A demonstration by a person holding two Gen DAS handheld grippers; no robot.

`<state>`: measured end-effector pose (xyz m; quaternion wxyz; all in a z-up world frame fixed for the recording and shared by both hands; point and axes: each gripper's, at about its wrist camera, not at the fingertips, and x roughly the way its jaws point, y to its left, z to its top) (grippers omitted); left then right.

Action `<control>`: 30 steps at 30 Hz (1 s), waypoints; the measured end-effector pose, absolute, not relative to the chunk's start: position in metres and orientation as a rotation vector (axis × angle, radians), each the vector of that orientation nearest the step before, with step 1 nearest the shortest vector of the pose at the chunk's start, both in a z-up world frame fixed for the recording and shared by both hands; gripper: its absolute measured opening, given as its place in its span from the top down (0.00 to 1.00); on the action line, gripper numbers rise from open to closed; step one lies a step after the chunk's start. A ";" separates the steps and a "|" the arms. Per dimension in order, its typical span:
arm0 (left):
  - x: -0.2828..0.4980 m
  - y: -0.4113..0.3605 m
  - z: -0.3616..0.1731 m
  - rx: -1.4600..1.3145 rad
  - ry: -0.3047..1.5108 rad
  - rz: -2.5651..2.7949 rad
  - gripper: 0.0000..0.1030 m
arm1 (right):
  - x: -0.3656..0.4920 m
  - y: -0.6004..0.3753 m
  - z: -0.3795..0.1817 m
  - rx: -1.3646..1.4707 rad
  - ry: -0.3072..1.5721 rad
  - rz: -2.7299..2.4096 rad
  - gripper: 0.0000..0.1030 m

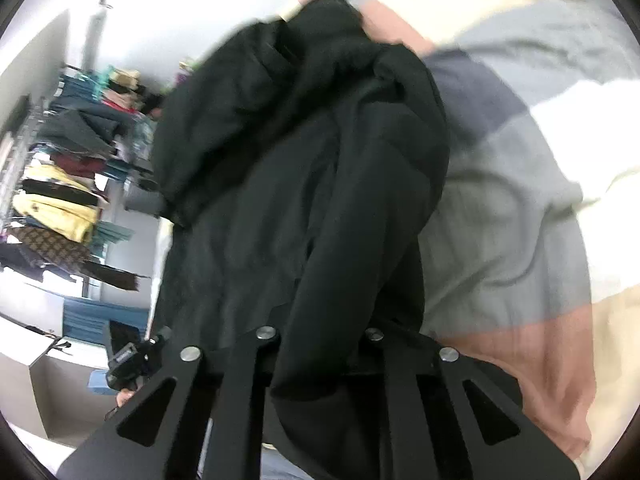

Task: Fold large clothes

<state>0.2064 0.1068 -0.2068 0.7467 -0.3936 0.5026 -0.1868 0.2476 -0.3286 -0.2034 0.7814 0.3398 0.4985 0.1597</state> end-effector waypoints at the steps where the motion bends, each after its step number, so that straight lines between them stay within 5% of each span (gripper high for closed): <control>1: 0.202 0.107 -0.202 -0.851 1.107 -0.385 0.89 | 0.244 -0.331 -0.199 0.734 1.060 0.345 0.90; 23: 0.079 0.151 -0.033 -0.746 0.893 -0.391 0.92 | 0.126 -0.367 -0.058 0.664 0.815 0.486 0.92; 30: 0.055 0.169 -0.020 -0.753 0.906 -0.433 0.92 | 0.072 -0.359 -0.038 0.618 0.829 0.480 0.90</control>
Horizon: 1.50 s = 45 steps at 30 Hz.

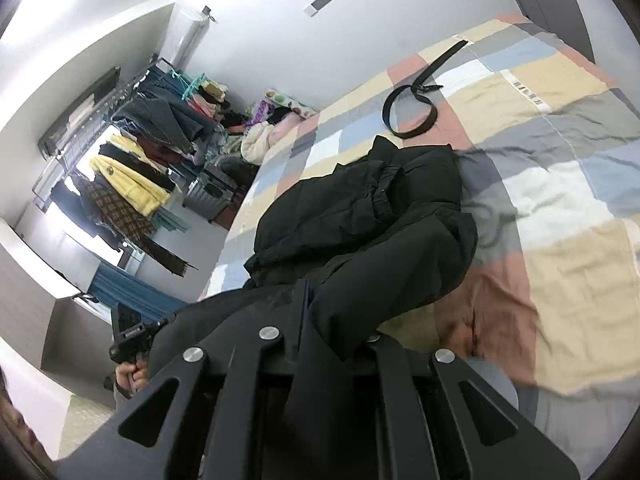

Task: Fold large clothes

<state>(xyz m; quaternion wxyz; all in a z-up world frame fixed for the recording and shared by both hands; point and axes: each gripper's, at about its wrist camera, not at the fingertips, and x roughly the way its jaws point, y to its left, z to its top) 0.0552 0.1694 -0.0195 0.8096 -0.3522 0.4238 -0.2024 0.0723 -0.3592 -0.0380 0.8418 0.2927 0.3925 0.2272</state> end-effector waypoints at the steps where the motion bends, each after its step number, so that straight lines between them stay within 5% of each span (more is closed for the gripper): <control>1: 0.049 0.171 -0.019 -0.745 0.912 -0.433 0.92 | 0.069 -0.358 -0.038 0.619 0.833 0.480 0.90; 9: 0.066 0.176 -0.001 -0.710 0.909 -0.430 0.92 | 0.068 -0.358 -0.013 0.603 0.789 0.488 0.90; 27: 0.264 0.126 0.083 -0.398 0.858 -0.248 0.91 | 0.258 -0.376 0.022 0.589 0.700 0.337 0.90; 45: 0.424 0.063 -0.063 -0.185 1.005 -0.011 0.90 | 0.389 -0.369 -0.098 0.417 0.916 0.118 0.90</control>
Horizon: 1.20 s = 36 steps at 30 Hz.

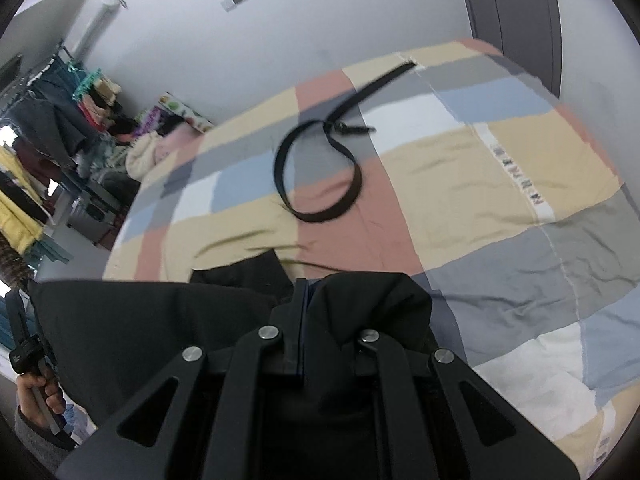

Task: Fold large clothes

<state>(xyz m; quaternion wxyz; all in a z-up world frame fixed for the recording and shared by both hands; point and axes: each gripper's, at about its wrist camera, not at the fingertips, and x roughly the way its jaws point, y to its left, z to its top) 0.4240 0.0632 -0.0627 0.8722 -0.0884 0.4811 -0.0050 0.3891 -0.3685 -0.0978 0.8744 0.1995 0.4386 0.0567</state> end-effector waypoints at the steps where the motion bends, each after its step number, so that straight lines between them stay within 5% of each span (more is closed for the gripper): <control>1: 0.429 0.058 -0.071 -0.160 1.009 -0.004 0.90 | 0.393 -0.367 -0.104 0.413 0.923 0.116 0.90; 13: 0.430 0.066 -0.094 -0.269 1.002 -0.058 0.90 | 0.406 -0.375 -0.156 0.554 0.984 0.130 0.89; 16: 0.415 0.082 -0.082 -0.396 1.000 -0.128 0.80 | 0.396 -0.382 -0.148 0.601 1.001 0.126 0.86; 18: 0.403 0.094 -0.073 -0.491 0.993 -0.159 0.68 | 0.387 -0.389 -0.141 0.657 0.995 0.126 0.75; 20: 0.385 0.109 -0.058 -0.583 0.966 -0.184 0.44 | 0.373 -0.397 -0.133 0.722 0.980 0.147 0.40; 22: 0.367 0.119 -0.041 -0.614 0.939 -0.197 0.34 | 0.356 -0.401 -0.115 0.721 0.946 0.143 0.24; 29: 0.305 0.110 0.024 -0.364 0.795 -0.140 0.23 | 0.302 -0.395 -0.043 0.488 0.840 0.083 0.24; 36: 0.286 0.034 0.003 -0.153 0.829 -0.238 0.23 | 0.270 -0.330 -0.023 0.244 0.771 0.111 0.23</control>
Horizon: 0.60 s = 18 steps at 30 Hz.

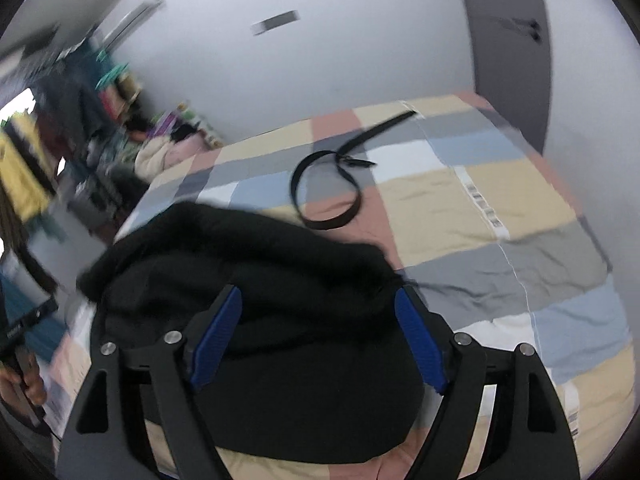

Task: Fold large clothes

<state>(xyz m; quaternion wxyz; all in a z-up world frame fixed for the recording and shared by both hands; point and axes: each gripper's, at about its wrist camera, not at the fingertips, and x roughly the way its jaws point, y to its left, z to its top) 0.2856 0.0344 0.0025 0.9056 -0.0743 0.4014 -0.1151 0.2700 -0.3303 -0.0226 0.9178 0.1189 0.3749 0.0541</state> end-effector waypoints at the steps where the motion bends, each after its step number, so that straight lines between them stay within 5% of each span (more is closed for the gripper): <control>1: 0.286 0.024 -0.005 -0.141 0.835 -0.243 0.23 | 0.268 -0.321 -0.025 0.226 0.770 0.121 0.23; 18: 0.401 -0.062 -0.073 0.119 0.746 -0.082 0.23 | 0.363 -0.214 -0.120 0.096 0.781 0.141 0.15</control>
